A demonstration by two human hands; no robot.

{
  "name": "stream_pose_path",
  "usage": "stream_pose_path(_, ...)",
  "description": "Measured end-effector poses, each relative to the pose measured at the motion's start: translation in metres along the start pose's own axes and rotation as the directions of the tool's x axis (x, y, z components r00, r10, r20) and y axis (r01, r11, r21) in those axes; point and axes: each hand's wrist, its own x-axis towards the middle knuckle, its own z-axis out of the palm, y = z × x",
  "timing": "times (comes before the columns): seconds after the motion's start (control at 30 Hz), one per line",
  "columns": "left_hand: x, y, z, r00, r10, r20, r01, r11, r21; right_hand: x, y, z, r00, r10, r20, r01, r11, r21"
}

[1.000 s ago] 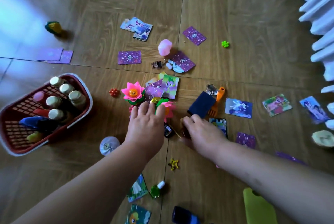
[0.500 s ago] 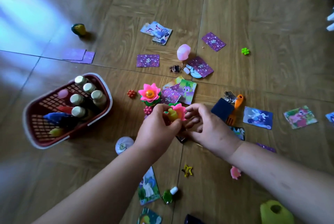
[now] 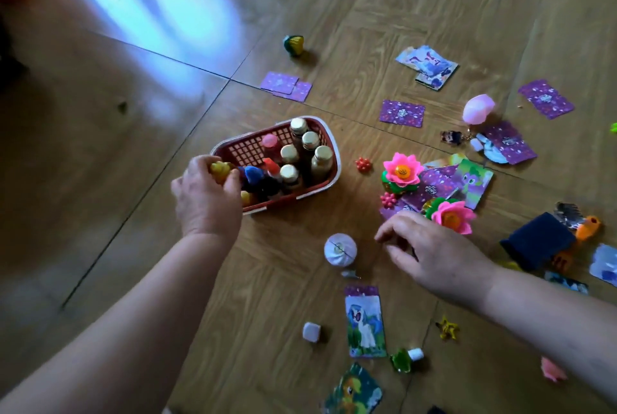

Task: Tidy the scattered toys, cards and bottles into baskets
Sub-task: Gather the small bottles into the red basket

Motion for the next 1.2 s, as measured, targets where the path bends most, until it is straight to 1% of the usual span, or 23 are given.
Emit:
stream_pose_path(0.07,0.009,-0.017,0.001,0.996,-0.062,0.063,0.054,0.992,0.113,0.009,-0.005,0.002,1.000,-0.006,-0.005,0.006,1.000,0.010)
stream_pose_path(0.13,0.013,-0.028,0.004,0.990,-0.077,0.121,0.056,0.985,0.164,0.013,-0.007,0.004,1.000,0.001,-0.004,-0.001,1.000,0.008)
stream_pose_path(0.2,0.015,-0.032,0.007,0.989,-0.072,0.129,0.054,0.989,0.140,0.012,-0.004,0.006,1.000,0.010,-0.004,-0.010,1.000,0.005)
stream_pose_path(0.3,0.027,-0.023,0.008,0.998,-0.029,0.051,0.028,0.999,0.030,0.006,0.001,0.006,0.998,0.056,0.024,-0.056,0.998,-0.003)
stream_pose_path(0.37,0.041,-0.014,0.010,1.000,0.011,0.029,-0.011,1.000,0.015,0.003,0.002,0.006,0.995,0.088,0.046,-0.087,0.996,-0.015)
stream_pose_path(0.47,0.057,-0.001,0.021,0.994,0.063,0.095,-0.067,0.997,0.037,0.002,0.004,0.006,0.992,0.110,0.063,-0.108,0.994,-0.025)
stream_pose_path(0.57,0.064,0.001,0.038,0.976,0.093,0.199,-0.122,0.983,0.139,0.004,0.004,0.007,0.989,0.126,0.076,-0.123,0.992,-0.035)
stream_pose_path(0.67,0.067,-0.001,0.048,0.961,0.044,0.274,-0.100,0.976,0.193,0.005,0.007,0.008,0.987,0.140,0.078,-0.137,0.990,-0.035)
stream_pose_path(0.77,0.066,-0.002,0.048,0.961,0.044,0.273,-0.100,0.976,0.194,0.005,0.010,0.010,0.986,0.144,0.087,-0.142,0.989,-0.030)
stream_pose_path(0.87,0.058,-0.002,0.042,0.972,0.083,0.221,-0.120,0.979,0.163,0.006,0.011,0.011,0.985,0.148,0.088,-0.145,0.989,-0.034)
stream_pose_path(0.93,0.047,-0.001,0.038,0.975,0.151,0.162,-0.170,0.979,0.115,0.004,0.013,0.012,0.985,0.149,0.087,-0.146,0.989,-0.036)
stream_pose_path(1.0,0.031,0.000,0.036,0.955,0.282,0.091,-0.287,0.956,0.053,0.001,0.014,0.012,0.983,0.161,0.091,-0.157,0.986,-0.047)
stream_pose_path(1.07,0.012,0.001,0.035,0.905,0.424,0.035,-0.425,0.905,0.006,-0.003,0.014,0.010,0.980,0.171,0.099,-0.166,0.984,-0.059)
stream_pose_path(1.13,-0.008,0.000,0.035,0.845,0.535,0.001,-0.535,0.844,-0.027,-0.007,0.013,0.006,0.980,0.173,0.098,-0.167,0.984,-0.069)
stream_pose_path(1.2,-0.029,0.002,0.038,0.782,0.624,0.014,-0.622,0.781,-0.066,-0.014,0.017,0.001,0.977,0.203,0.061,-0.198,0.977,-0.073)
